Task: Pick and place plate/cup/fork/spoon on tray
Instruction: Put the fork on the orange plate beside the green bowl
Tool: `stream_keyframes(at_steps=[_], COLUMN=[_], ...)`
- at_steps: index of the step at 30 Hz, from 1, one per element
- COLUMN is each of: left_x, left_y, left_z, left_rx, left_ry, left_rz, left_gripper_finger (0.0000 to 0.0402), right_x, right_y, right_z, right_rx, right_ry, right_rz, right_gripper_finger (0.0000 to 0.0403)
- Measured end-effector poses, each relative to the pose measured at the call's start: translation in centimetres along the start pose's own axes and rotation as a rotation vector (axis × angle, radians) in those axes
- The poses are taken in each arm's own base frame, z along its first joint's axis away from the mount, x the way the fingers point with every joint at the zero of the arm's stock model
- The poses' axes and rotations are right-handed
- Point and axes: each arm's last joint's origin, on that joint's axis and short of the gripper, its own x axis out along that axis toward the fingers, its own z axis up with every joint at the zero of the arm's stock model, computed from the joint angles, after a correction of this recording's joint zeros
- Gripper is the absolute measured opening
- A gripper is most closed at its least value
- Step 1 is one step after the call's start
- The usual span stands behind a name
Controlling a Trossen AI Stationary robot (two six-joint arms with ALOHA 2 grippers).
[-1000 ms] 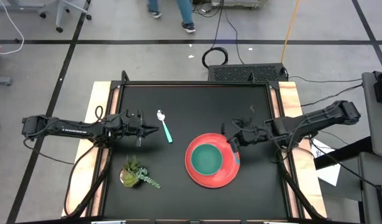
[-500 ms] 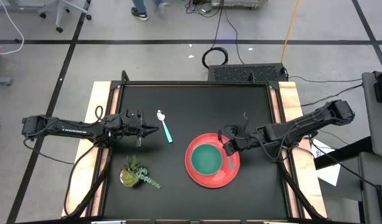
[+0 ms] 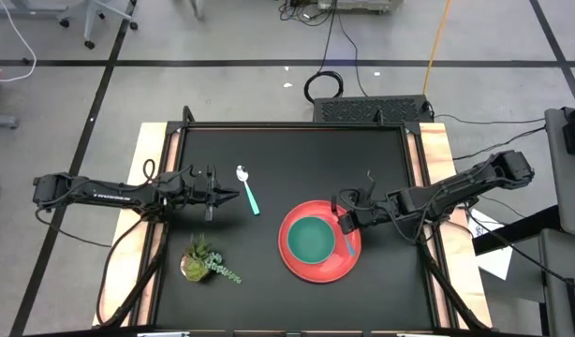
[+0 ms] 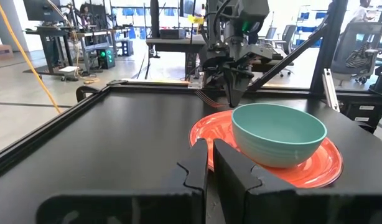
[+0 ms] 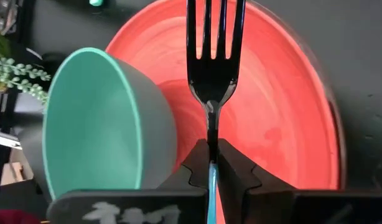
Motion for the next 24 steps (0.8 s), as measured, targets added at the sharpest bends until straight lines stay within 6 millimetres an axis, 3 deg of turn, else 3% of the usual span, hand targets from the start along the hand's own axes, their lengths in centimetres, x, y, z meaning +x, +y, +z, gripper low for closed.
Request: stream_keyframes(at_steps=[15,24], left_x=[0.0,0.0], left_y=[0.0,0.0], left_z=[0.1,0.2], left_rx=[0.001,0.003], left_ry=[-0.007,-0.021], left_rz=[0.000,-0.001], left_gripper_finger=[0.0031,0.0031], right_x=[0.1,2.0], right_y=[-0.1,-0.2], right_z=[0.2,0.1], right_rx=[0.029,0.050], right_ry=[-0.006,0.026], right_rz=[-0.005,-0.018], right_gripper_finger=[0.0002,0.0002])
